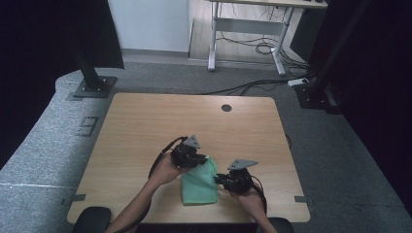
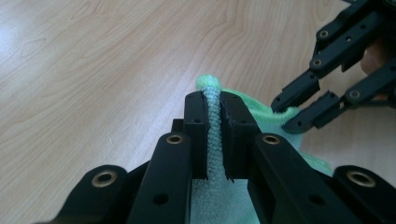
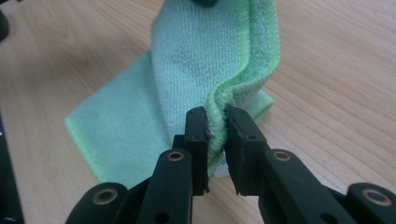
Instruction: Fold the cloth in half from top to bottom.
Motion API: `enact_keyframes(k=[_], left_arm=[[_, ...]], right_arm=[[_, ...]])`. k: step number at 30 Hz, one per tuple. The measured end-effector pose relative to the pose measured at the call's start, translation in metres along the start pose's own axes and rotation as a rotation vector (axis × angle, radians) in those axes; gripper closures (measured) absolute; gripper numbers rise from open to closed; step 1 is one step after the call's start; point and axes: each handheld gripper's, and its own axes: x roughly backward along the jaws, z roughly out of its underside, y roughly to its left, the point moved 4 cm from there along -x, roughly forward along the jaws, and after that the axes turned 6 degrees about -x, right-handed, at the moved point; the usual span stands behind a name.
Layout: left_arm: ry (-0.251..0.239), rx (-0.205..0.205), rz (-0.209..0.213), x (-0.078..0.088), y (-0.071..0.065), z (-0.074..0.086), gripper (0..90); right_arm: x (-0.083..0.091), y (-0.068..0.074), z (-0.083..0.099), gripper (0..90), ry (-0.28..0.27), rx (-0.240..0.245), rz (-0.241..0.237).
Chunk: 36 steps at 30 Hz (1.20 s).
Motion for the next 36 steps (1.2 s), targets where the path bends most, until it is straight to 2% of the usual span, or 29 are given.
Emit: enact_keyframes(k=[7,13,19,24,30,33,36], left_arm=[[-0.025,0.017,0.011,0.014,-0.011,0.023,80.3],[-0.042,0.045,0.014,0.026,-0.023,0.047,78.6],[-0.028,0.055,0.022,0.025,-0.04,0.07,76.2],[-0.017,0.068,0.046,0.02,-0.053,0.088,71.4],[-0.055,0.098,0.049,0.027,-0.058,0.099,57.8],[-0.076,0.112,0.029,0.037,-0.057,0.103,47.8],[-0.076,0.117,0.013,0.045,-0.056,0.107,40.0]], right_arm=[[0.0,0.011,0.002,76.4,0.011,0.032,-0.014],[0.0,0.016,0.005,75.9,0.026,0.038,-0.028],[-0.002,0.019,0.01,75.1,0.049,0.044,-0.038],[-0.003,0.021,0.015,73.6,0.073,0.04,-0.045],[0.0,0.023,0.018,63.7,0.089,0.037,-0.051],[0.004,0.022,0.02,56.9,0.09,0.039,-0.039],[0.011,0.019,0.021,50.5,0.085,0.035,-0.027]])
